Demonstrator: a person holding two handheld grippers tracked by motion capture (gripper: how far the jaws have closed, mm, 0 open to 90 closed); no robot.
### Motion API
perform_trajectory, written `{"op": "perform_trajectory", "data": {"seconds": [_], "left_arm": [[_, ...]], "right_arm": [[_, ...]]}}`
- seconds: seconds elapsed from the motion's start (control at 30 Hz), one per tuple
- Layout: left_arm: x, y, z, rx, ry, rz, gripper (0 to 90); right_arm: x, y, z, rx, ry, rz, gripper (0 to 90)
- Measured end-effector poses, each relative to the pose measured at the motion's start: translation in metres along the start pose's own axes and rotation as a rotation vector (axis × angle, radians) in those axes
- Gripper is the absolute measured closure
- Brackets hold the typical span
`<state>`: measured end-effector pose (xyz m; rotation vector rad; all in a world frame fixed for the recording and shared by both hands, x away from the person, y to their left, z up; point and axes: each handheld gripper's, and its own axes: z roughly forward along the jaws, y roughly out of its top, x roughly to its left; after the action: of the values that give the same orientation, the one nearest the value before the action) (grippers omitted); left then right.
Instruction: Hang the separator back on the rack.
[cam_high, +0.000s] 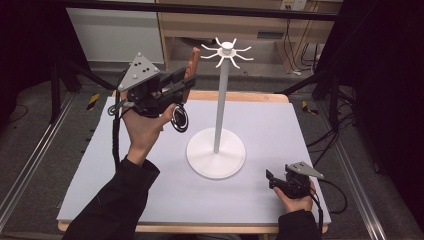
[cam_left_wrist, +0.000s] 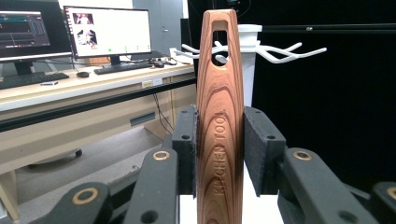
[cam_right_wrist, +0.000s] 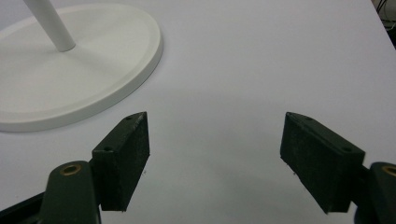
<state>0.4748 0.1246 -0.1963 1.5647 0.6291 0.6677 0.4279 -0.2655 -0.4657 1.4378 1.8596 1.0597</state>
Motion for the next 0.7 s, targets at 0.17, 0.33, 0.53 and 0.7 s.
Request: {"op": "perform_trajectory", "data": {"seconds": [0.17,0.33,0.53,0.7], "left_arm": [[0.002,-0.001,0.004,0.006,-0.013,-0.013,67.4],[0.001,-0.001,0.007,0.005,-0.022,-0.010,67.4],[-0.001,0.000,0.010,0.011,-0.025,-0.003,67.4],[0.000,-0.001,0.014,0.015,-0.029,-0.010,67.4]], "right_arm": [[0.000,0.000,0.000,0.000,-0.001,0.002,24.3],[0.000,0.000,0.000,0.000,-0.001,0.001,24.4],[0.000,0.000,0.000,0.000,0.001,0.001,24.4],[0.000,0.000,0.000,0.000,0.003,-0.002,24.4]]}}
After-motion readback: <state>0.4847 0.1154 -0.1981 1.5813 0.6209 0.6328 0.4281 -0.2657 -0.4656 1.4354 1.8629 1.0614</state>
